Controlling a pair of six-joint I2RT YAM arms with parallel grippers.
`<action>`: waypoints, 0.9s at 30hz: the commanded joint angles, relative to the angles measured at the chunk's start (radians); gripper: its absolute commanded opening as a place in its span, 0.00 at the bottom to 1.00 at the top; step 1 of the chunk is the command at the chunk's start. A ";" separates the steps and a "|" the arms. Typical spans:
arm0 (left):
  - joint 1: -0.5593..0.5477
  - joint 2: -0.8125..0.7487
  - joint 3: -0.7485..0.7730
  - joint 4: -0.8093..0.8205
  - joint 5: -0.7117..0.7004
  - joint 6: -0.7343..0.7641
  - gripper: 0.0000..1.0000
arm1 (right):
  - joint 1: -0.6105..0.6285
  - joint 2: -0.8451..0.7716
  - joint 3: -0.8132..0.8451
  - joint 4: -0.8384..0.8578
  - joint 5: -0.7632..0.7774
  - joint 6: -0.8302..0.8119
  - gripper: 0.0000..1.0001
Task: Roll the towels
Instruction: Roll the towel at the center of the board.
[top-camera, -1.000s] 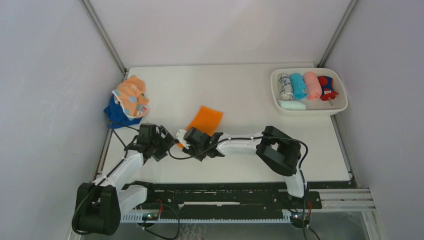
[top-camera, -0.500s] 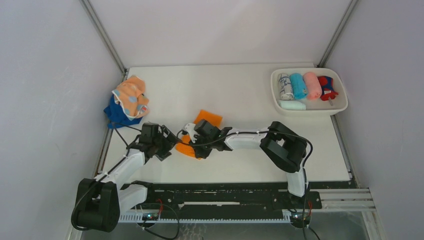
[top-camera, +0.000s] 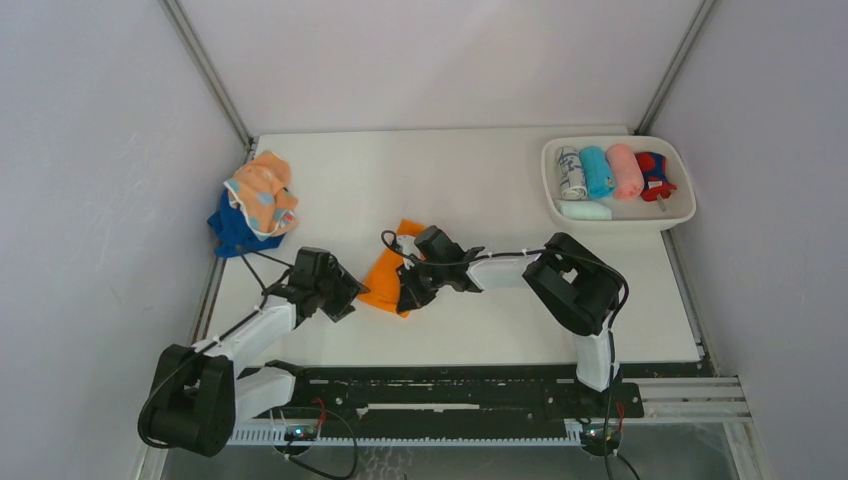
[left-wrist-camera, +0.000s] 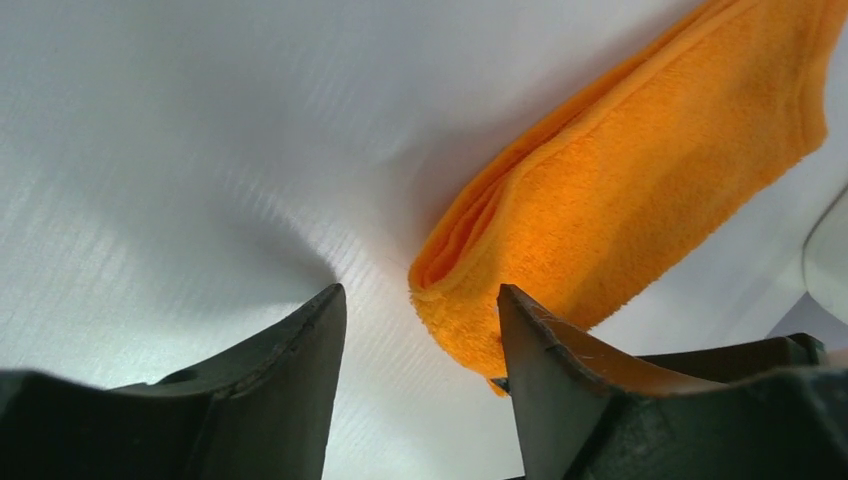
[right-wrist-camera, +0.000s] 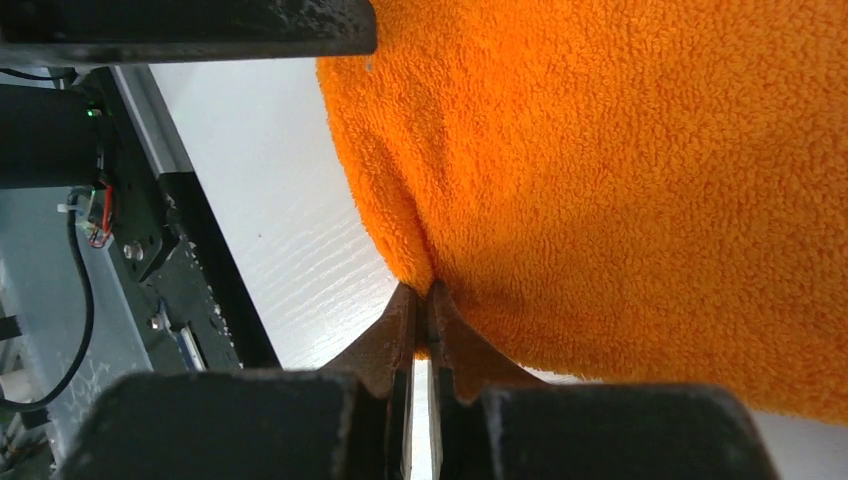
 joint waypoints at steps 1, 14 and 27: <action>-0.011 0.036 0.024 0.020 -0.029 -0.025 0.60 | -0.003 0.003 -0.006 0.064 -0.040 0.061 0.00; -0.041 0.106 0.054 0.007 -0.079 -0.033 0.30 | -0.004 0.014 -0.005 0.063 -0.025 0.060 0.00; -0.042 0.144 0.119 -0.089 -0.061 -0.011 0.00 | 0.116 -0.116 -0.005 0.005 0.227 -0.252 0.32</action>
